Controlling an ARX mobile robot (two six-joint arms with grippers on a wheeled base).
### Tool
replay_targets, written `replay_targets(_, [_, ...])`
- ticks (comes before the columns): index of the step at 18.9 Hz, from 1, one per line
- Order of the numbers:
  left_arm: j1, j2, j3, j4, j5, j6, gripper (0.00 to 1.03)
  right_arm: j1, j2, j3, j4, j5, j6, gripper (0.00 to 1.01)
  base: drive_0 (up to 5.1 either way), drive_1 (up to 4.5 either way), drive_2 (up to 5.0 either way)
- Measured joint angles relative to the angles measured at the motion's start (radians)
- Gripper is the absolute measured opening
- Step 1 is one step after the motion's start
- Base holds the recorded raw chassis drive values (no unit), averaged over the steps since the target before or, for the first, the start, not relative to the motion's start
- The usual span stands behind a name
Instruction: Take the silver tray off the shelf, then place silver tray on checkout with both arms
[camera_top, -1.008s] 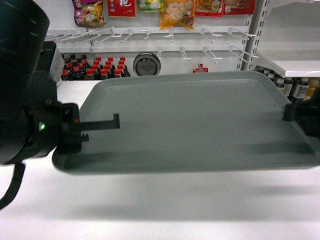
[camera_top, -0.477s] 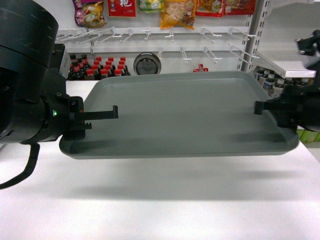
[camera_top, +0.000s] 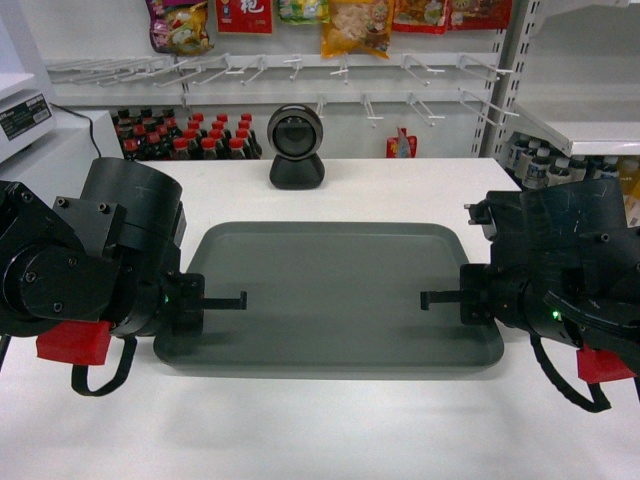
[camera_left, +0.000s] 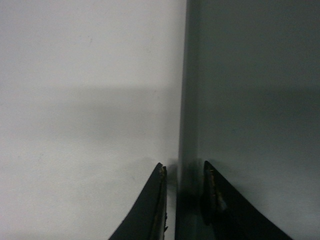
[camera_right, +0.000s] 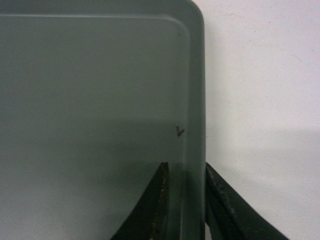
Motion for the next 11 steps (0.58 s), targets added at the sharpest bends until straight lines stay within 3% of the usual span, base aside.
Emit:
replay_targets(1, [-0.002,-0.049,-0.042,0.032,0.039,-0.048,0.48,-0.016,-0.021,-0.039,0.019,-0.025,0.003,0.45,0.0,0.0,0.0])
replay_targets(2, [-0.013,-0.274,-0.119,0.058,-0.048,-0.109,0.77,-0.054,-0.121,-0.09,0.111,-0.042,0.0,0.72,0.0,0.0,0.0])
replay_targets(3, [0.01,-0.356,-0.236,0.545,0.057,0.0,0.66,-0.066,-0.117,-0.247,0.533,0.075,-0.075,0.51,0.0,0.0,0.0])
replay_targets(5, [0.055,-0.379,-0.488,0.806,0.109,0.109,0.45,-0.089,-0.202,-0.467,0.646,0.066,-0.108,0.29,0.0,0.0,0.0])
replay_targets(6, [0.077,-0.429,-0.562,0.816,0.121,0.132,0.34,-0.105,-0.287,-0.531,0.655,0.058,-0.111,0.18,0.0,0.0,0.0])
replay_targets(11, [0.095,-0.557,-0.614,0.85,0.14,0.148,0.19,-0.12,-0.399,-0.607,0.671,0.047,-0.116,0.03,0.0,0.0,0.0])
